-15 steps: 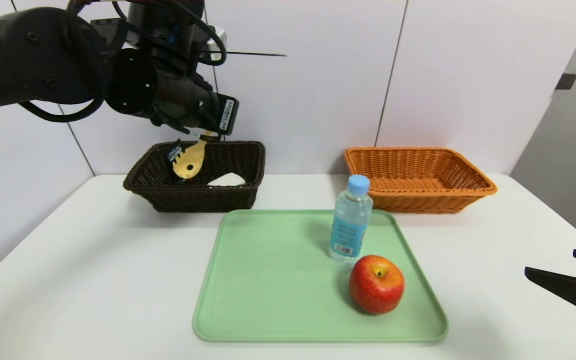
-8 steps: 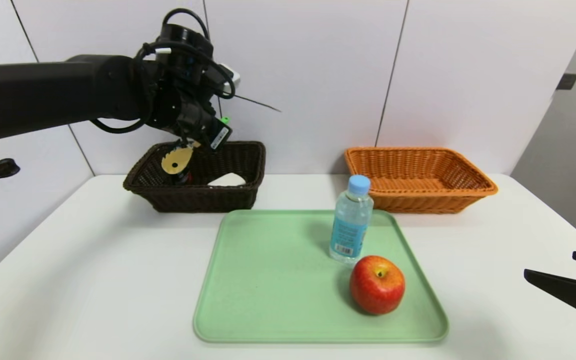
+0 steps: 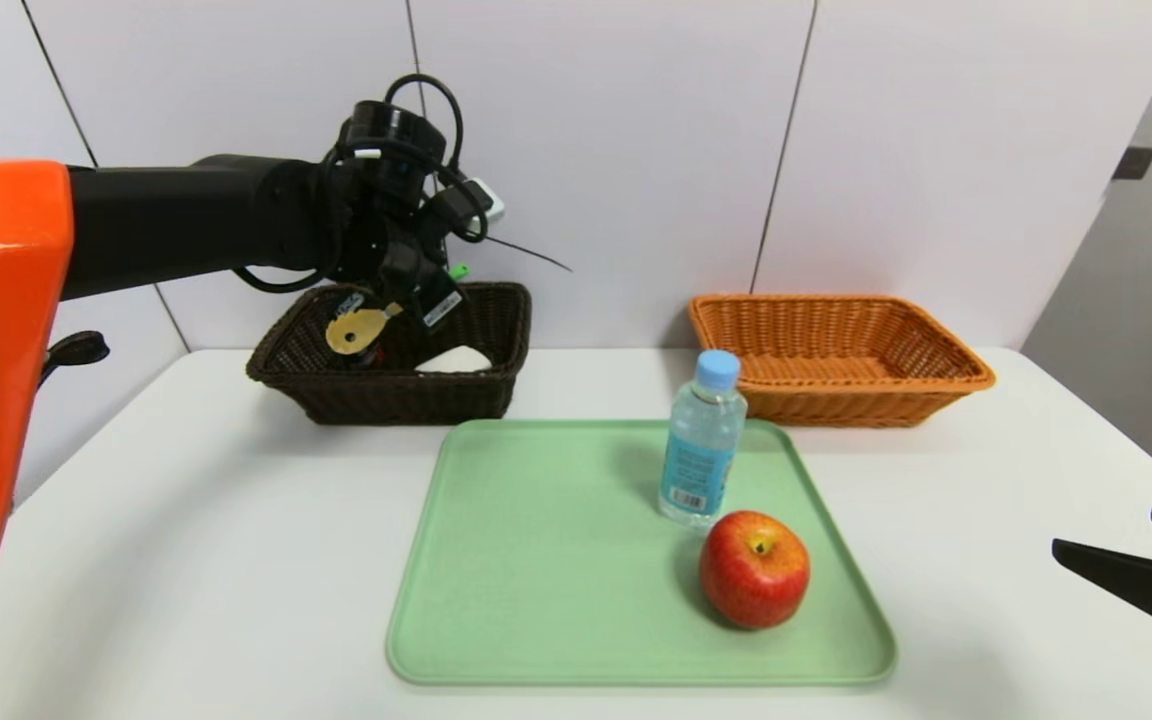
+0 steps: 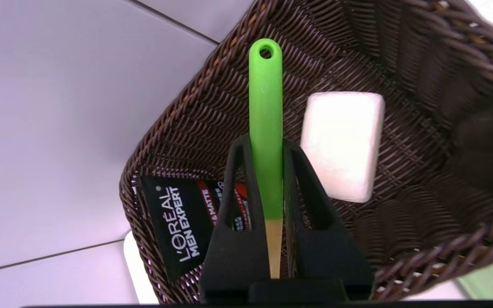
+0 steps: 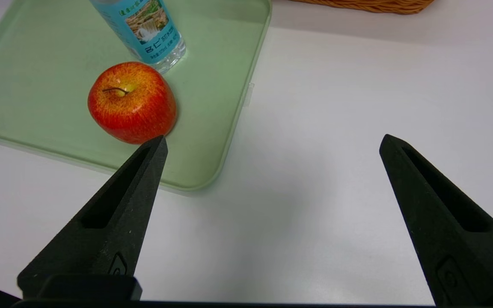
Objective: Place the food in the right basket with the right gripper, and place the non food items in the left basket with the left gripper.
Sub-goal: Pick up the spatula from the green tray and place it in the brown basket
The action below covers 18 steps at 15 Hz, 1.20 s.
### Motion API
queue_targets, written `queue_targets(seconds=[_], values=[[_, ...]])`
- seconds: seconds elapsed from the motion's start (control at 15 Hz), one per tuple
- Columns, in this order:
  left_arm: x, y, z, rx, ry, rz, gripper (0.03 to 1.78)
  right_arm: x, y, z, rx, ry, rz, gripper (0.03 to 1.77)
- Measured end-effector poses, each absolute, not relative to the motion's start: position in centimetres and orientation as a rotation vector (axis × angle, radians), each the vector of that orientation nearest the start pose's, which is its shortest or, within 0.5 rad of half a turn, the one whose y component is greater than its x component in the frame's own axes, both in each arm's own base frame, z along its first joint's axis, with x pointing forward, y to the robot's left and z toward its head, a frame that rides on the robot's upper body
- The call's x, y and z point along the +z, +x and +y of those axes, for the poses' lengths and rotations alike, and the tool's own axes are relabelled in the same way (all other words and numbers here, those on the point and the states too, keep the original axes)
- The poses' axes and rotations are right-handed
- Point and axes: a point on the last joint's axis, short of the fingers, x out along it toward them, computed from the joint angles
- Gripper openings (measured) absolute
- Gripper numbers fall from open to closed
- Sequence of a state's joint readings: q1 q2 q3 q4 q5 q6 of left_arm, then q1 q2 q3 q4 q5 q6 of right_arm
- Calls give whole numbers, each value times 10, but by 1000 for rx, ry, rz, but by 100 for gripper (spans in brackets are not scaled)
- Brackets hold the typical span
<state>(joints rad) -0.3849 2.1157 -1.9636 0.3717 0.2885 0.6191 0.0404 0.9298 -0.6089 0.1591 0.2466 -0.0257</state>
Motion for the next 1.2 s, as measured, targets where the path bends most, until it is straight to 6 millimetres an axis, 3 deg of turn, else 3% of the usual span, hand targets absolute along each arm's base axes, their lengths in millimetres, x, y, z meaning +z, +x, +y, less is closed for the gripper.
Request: queue_targets(seconds=[0.4,1.07,1.2], values=[[239,421,-164,-223,776,362,17,208,99,9,285,26,479,171],[216,431,-169,-237,791,407,17,207,97,9,285,25,477,171],[215,432,-169,-237,791,409,44,207,97,9,283,26,477,171]])
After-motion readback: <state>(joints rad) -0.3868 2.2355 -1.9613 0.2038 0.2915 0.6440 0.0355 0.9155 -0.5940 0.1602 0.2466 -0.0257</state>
